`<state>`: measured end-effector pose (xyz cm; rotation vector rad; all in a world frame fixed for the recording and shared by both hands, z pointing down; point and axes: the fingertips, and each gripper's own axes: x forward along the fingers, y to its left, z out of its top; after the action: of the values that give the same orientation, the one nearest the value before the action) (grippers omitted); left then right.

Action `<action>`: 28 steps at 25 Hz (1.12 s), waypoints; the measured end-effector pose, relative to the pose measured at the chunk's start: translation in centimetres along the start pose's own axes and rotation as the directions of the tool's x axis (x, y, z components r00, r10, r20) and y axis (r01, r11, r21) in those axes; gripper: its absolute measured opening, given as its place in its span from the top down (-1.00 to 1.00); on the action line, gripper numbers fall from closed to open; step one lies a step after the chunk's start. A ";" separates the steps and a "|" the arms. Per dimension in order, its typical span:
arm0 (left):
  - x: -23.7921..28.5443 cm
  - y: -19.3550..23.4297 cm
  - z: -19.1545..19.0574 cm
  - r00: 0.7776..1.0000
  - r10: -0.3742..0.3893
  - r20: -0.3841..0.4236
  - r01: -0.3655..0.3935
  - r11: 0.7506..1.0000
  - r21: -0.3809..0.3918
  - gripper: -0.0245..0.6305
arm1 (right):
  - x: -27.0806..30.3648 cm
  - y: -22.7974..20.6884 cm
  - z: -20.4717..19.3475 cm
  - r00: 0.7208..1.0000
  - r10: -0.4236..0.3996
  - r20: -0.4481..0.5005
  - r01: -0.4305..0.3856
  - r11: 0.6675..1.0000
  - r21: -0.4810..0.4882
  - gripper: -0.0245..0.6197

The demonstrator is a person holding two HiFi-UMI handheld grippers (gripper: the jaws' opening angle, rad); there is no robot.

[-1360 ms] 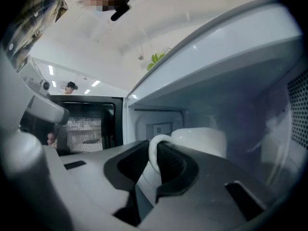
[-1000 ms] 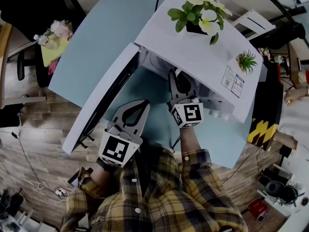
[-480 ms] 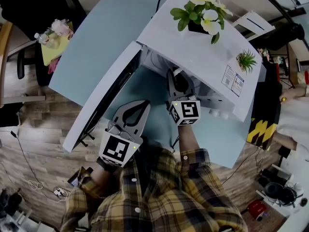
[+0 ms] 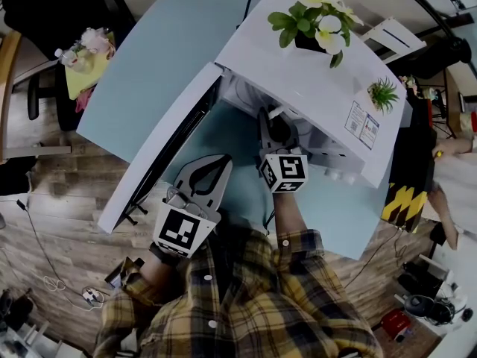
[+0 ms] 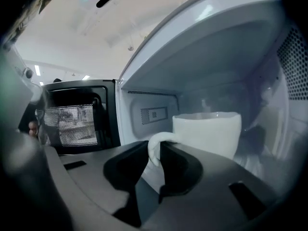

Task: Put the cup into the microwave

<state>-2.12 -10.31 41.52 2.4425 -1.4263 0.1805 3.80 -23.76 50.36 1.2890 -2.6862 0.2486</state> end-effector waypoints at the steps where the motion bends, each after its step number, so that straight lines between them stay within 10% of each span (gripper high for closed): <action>1: 0.0 0.0 0.0 1.000 -0.002 -0.003 0.002 1.000 0.002 0.95 | 0.0 0.0 -0.1 1.000 -0.004 -0.001 0.004 1.000 0.001 0.75; 28: -1.0 -0.3 -0.3 1.000 -0.009 -0.003 0.009 1.000 -0.002 0.95 | -1.4 0.8 -0.3 0.999 -0.032 0.037 0.030 0.998 0.052 0.37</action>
<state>-2.37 -9.29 41.51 2.4458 -1.4128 0.1805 4.01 -22.15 50.32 1.3623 -2.7052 0.2949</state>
